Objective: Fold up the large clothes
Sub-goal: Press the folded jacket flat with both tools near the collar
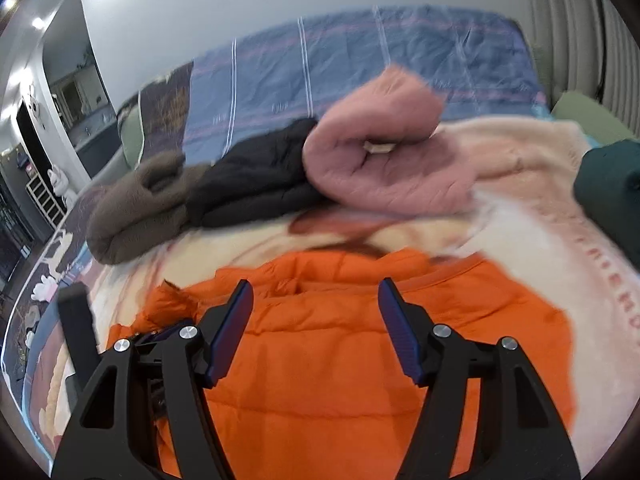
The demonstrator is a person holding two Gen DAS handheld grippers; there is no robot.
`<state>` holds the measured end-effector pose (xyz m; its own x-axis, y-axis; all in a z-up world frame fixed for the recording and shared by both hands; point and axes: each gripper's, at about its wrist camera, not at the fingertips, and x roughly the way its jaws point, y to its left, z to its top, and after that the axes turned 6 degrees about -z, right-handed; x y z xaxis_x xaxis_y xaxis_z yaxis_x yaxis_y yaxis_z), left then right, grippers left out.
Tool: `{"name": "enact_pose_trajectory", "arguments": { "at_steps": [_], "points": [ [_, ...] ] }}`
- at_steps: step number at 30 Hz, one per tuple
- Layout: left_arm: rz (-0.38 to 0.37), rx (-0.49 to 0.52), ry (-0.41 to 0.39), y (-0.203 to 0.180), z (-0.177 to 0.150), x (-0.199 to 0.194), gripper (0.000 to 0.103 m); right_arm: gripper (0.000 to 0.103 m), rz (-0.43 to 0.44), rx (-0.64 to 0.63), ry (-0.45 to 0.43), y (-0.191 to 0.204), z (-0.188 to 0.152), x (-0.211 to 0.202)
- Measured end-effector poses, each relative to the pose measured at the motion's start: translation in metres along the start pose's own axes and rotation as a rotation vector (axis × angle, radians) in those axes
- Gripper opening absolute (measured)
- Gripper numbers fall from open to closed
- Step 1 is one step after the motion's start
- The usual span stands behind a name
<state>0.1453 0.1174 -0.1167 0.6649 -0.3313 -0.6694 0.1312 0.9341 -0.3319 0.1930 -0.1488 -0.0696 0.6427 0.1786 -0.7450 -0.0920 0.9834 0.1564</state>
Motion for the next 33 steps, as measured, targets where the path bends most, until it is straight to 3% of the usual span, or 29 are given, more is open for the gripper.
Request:
{"name": "enact_pose_trajectory", "arguments": {
  "at_steps": [2, 3, 7, 17, 23, 26, 31, 33],
  "points": [
    [-0.005, -0.004, -0.004, 0.001, 0.000, -0.001, 0.057, 0.066, -0.035, 0.010, 0.091, -0.005, -0.011, 0.040],
    [-0.012, -0.014, -0.008, 0.002, 0.000, -0.003, 0.057, 0.067, -0.034, 0.006, 0.094, -0.007, -0.017, 0.050],
    [-0.064, -0.068, -0.026, 0.011, 0.001, -0.007, 0.057, 0.069, -0.010, -0.006, 0.054, -0.013, -0.026, 0.062],
    [-0.054, -0.054, -0.027, 0.007, 0.001, -0.006, 0.058, 0.070, -0.074, -0.074, 0.036, -0.006, -0.035, 0.073],
    [-0.106, -0.078, -0.089, 0.010, -0.002, -0.028, 0.064, 0.070, -0.112, -0.106, 0.039, -0.002, -0.032, 0.065],
    [-0.120, -0.086, -0.116, 0.014, -0.003, -0.044, 0.066, 0.070, -0.113, -0.121, 0.017, 0.001, -0.030, 0.041],
    [-0.132, -0.106, -0.128, 0.021, 0.001, -0.056, 0.067, 0.070, -0.025, -0.128, -0.066, 0.021, -0.024, -0.003],
    [-0.129, -0.101, -0.114, 0.021, 0.000, -0.056, 0.067, 0.070, -0.052, -0.141, -0.021, 0.028, -0.027, 0.008]
  ]
}}
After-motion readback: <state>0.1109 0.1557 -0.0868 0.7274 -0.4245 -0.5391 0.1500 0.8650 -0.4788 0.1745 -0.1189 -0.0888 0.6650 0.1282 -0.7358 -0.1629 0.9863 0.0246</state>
